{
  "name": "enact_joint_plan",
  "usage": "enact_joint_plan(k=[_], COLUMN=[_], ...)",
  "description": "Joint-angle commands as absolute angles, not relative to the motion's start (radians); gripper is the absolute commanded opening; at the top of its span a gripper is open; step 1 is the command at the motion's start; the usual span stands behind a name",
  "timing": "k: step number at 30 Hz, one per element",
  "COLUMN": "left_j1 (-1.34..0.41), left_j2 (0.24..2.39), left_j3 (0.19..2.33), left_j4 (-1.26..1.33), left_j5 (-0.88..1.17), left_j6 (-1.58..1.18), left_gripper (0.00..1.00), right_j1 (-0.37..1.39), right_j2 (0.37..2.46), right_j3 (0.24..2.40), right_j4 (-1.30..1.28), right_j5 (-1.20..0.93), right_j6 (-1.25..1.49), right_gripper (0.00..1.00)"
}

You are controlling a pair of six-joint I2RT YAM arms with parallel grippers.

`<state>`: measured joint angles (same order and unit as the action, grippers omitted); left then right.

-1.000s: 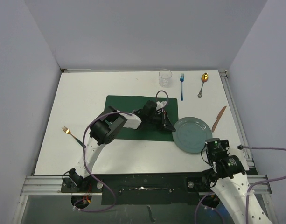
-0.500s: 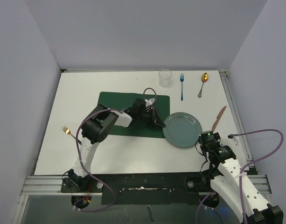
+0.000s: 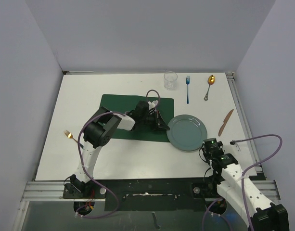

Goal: Set the dinner table for one person
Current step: Pick up the plate at the center of the board.

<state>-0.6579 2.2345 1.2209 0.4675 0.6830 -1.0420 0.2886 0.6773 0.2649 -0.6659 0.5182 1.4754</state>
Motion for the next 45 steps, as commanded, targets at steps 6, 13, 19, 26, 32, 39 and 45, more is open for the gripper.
enact_joint_plan(k=[6, 13, 19, 26, 32, 39, 45], left_j1=[-0.654, -0.654, -0.659, -0.67, -0.675, -0.675, -0.676], left_j2=[2.204, 2.207, 2.216, 2.234, 2.237, 2.229, 2.224], left_j3=[1.237, 1.236, 1.248, 1.272, 1.287, 1.296, 1.304], left_j4=[0.502, 0.491, 0.486, 0.475, 0.43, 0.354, 0.33], left_j5=[0.684, 0.683, 0.684, 0.691, 0.707, 0.712, 0.706], left_j6=[-0.988, -0.981, -0.98, -0.979, -0.939, -0.877, -0.861], left_gripper=[0.0, 0.0, 0.0, 0.0, 0.0, 0.0, 0.0], right_j1=[0.276, 0.27, 0.27, 0.27, 0.27, 0.264, 0.261], right_j2=[0.808, 0.806, 0.692, 0.688, 0.837, 1.011, 1.127], right_j3=[0.189, 0.132, 0.134, 0.109, 0.109, 0.168, 0.214], right_j4=[-0.408, -0.344, -0.434, -0.406, -0.283, -0.157, -0.095], right_j5=[0.481, 0.428, 0.46, 0.456, 0.418, 0.392, 0.354], right_j6=[1.506, 1.573, 1.606, 1.613, 1.608, 1.557, 1.498], right_gripper=[0.39, 0.39, 0.39, 0.39, 0.39, 0.33, 0.02])
